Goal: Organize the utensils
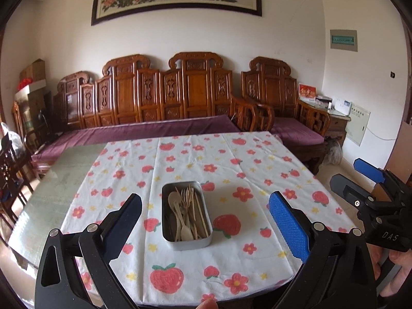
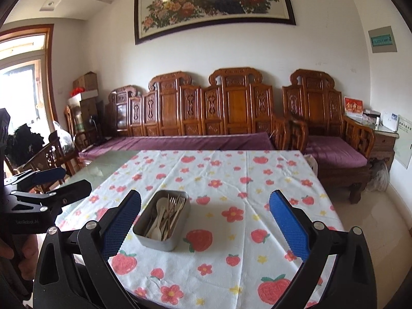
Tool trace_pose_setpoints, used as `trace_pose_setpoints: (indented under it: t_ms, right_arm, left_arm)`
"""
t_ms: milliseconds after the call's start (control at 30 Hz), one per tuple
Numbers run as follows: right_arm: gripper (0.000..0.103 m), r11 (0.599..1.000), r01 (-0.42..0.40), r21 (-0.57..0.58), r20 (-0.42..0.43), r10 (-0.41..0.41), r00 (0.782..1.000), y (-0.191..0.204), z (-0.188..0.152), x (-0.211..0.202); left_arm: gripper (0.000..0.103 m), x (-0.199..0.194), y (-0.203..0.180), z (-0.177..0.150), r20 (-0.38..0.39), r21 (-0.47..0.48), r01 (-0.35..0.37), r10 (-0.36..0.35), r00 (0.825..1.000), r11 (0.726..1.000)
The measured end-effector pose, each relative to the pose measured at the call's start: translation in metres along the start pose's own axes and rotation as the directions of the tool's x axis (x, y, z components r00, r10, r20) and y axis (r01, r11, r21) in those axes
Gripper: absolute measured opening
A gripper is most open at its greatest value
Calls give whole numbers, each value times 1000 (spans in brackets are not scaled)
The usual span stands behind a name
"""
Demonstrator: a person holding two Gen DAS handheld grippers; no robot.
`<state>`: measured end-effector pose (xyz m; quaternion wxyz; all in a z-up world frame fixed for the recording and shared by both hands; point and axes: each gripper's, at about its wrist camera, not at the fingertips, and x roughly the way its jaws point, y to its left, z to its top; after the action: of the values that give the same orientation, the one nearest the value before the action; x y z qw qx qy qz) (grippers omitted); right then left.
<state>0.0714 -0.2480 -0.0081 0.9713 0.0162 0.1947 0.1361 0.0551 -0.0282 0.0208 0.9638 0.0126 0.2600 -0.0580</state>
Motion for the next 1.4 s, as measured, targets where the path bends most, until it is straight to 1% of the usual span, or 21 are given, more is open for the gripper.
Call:
trace_pose_setpoints:
  t_ms: [133,267,467,767,1400]
  right_arm:
    - [100,1000,1,1,36,-1,999,0,7,-15]
    - [100,1000,9,2,48,-9,999,-3,9,-21]
    - [100,1000,10,9,41,-11,999,-3,9,-19]
    - [100,1000,8,11,35,-9,999,0,7,-15]
    - [100,1000,6,8,36,-6,999,3,6,-15]
  left_arm:
    - [95,-14,0,3,48,-11,-22,22,999,1000]
    - [95,-23,2,5,81,-19,-48,50,996,999]
    - [95,-23,6,4,83,-32,-53,55,995,998]
    - [95,-22,9,0,90,-36,-41,45,995,998]
    - [95,-16,14,-5,84,-56,-55,59,995,997]
